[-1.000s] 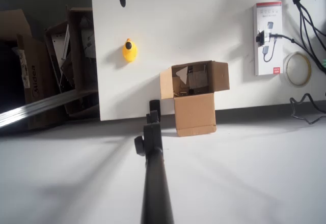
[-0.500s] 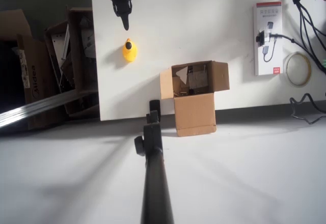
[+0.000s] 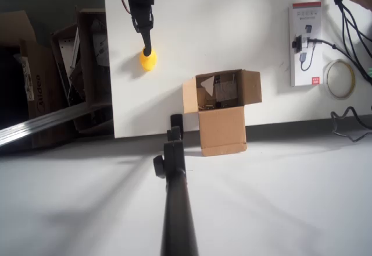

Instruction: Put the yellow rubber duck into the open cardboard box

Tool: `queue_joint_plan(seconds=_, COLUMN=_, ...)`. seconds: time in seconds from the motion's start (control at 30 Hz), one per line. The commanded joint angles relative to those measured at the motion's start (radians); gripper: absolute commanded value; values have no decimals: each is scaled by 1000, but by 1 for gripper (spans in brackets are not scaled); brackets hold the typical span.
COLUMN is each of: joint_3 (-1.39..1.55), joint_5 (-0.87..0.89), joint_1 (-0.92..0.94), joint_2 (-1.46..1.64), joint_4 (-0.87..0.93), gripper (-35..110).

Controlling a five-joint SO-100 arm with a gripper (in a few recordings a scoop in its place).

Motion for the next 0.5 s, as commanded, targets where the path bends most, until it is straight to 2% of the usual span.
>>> queue_joint_plan(seconds=0.0, joint_3=-46, joint_5=5, joint_1=-9, joint_2=-17, joint_4=-21, gripper=28)
queue_joint_plan(seconds=0.47, joint_3=-75, joint_5=6, joint_1=-9, joint_2=-133, joint_4=-92, gripper=27)
